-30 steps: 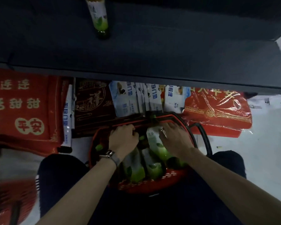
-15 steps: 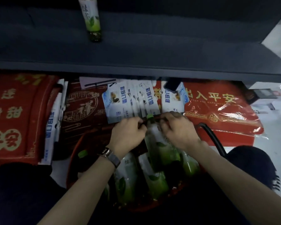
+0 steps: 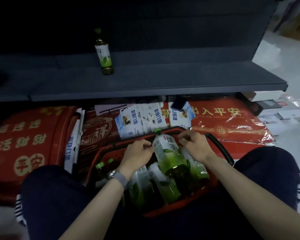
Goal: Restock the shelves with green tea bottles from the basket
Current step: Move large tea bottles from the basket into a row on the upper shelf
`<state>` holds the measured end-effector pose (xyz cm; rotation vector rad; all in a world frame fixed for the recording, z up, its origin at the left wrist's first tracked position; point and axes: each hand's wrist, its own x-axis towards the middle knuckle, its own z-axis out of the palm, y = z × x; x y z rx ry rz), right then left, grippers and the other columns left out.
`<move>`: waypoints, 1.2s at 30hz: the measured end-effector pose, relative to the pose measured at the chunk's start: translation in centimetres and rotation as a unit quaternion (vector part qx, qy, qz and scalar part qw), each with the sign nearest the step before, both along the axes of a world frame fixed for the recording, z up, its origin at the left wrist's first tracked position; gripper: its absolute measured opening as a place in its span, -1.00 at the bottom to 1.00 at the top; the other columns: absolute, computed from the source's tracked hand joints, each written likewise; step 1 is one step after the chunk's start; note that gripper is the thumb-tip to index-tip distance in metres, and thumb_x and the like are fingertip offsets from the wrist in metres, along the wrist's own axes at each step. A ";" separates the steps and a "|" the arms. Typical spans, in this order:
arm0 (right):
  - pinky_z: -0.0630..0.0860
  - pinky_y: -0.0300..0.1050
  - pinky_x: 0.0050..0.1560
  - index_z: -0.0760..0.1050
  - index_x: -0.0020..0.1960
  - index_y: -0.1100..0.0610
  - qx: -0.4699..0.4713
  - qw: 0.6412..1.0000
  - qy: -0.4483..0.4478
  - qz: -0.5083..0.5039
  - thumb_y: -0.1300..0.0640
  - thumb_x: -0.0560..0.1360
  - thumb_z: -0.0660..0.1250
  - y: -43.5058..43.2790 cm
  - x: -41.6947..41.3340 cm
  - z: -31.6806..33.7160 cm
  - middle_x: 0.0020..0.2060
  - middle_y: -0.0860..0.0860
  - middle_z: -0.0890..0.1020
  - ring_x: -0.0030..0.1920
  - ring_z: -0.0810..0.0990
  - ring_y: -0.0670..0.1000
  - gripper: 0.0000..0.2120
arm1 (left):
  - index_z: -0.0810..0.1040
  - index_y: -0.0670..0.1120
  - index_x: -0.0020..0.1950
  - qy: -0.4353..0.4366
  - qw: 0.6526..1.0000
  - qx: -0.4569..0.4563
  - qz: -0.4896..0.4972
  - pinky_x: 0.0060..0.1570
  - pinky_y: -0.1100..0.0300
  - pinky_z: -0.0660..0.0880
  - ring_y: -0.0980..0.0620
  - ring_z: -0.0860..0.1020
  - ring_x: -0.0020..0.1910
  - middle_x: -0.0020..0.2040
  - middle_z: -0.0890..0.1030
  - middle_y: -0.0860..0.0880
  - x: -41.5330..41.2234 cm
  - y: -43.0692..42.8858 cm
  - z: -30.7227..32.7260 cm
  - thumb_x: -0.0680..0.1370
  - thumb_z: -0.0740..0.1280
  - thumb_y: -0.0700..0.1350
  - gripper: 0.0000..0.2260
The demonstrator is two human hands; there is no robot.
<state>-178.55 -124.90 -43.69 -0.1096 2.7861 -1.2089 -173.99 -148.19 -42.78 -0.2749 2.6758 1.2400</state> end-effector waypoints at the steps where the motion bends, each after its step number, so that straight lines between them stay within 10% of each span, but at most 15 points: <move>1: 0.44 -0.38 -0.35 0.64 0.16 0.03 -0.008 1.000 -0.017 0.003 0.13 0.65 0.33 0.0 -0.1 0.0 -0.11 -0.06 0.70 -0.35 0.59 -0.23 -0.85 | 0.61 0.03 0.34 -0.026 0.999 0.029 0.013 0.20 0.16 0.49 0.10 0.58 0.16 0.17 0.63 0.11 0.0 0.2 0.0 0.58 0.39 0.07 -0.66; 5: 0.65 0.09 0.20 0.69 -0.01 0.01 -0.068 0.991 -0.110 -0.018 0.06 0.55 0.37 -0.3 -1.1 0.0 -0.10 0.03 0.76 0.02 0.72 0.09 -0.87 | 0.48 0.01 0.33 -0.167 0.969 0.169 0.074 0.20 -0.08 0.64 -0.09 0.62 0.14 0.20 0.59 -0.02 -0.2 1.0 -0.5 0.58 0.44 0.06 -0.64; 8: 0.66 0.28 0.19 0.70 -0.01 0.23 -0.102 0.985 -0.142 -0.012 0.13 0.43 0.31 -0.5 -2.1 -0.1 -0.04 0.24 0.75 0.06 0.72 0.30 -0.73 | 0.46 -0.10 0.47 -0.193 0.947 0.240 0.094 0.25 -0.12 0.61 -0.19 0.60 0.20 0.39 0.53 -0.14 -0.8 1.5 -1.4 0.59 0.45 0.02 -0.51; 13: 0.69 0.09 -0.03 0.66 -0.04 0.22 -0.171 0.968 -0.182 -0.035 0.10 0.36 0.32 -0.4 -3.1 -0.6 -0.17 0.12 0.71 -0.14 0.69 0.15 -0.72 | 0.43 -0.04 0.45 -0.218 0.926 0.286 0.119 0.29 -0.15 0.57 -0.27 0.53 0.28 0.38 0.48 -0.23 -2.1 2.4 -2.4 0.56 0.49 0.04 -0.49; 18: 0.67 0.25 0.16 0.58 0.18 0.15 -0.167 0.955 -0.243 -0.028 0.16 0.65 0.24 -0.8 -3.1 -0.3 -0.01 0.16 0.71 -0.04 0.68 0.19 -0.82 | 0.54 -0.08 0.29 -0.220 0.919 0.296 0.139 0.30 -0.08 0.58 -0.21 0.59 0.21 0.22 0.61 -0.22 -3.6 3.2 -2.8 0.50 0.54 0.05 -0.57; 24: 0.65 0.01 -0.09 0.62 0.15 0.19 -0.139 0.949 -0.282 0.003 0.20 0.70 0.18 -0.6 -3.2 -0.3 -0.05 0.12 0.71 -0.05 0.67 0.11 -0.77 | 0.58 -0.08 0.29 -0.219 0.932 0.264 0.121 -0.06 0.13 0.60 -0.03 0.64 0.07 0.13 0.69 -0.09 -4.0 4.9 -3.1 0.46 0.59 0.11 -0.50; 28: 0.68 0.24 0.13 0.64 0.19 0.22 -0.132 0.956 -0.258 -0.034 0.15 0.60 0.23 -1.0 -3.6 -0.9 0.03 0.20 0.74 0.04 0.71 0.24 -0.71 | 0.56 -0.08 0.32 -0.222 0.942 0.228 0.108 -0.16 0.18 0.56 0.01 0.62 0.06 0.21 0.67 -0.08 -4.1 4.9 -2.9 0.39 0.63 0.17 -0.39; 36: 0.71 0.04 -0.29 0.66 0.03 0.28 -0.110 0.973 -0.187 -0.082 0.03 0.51 0.35 -1.5 -3.3 -0.6 -0.14 0.23 0.74 -0.20 0.73 0.22 -0.69 | 0.61 -0.13 0.21 -0.178 0.960 0.187 0.113 -0.30 0.21 0.58 0.06 0.65 -0.11 -0.02 0.69 -0.03 -3.9 5.2 -2.6 0.38 0.65 0.07 -0.49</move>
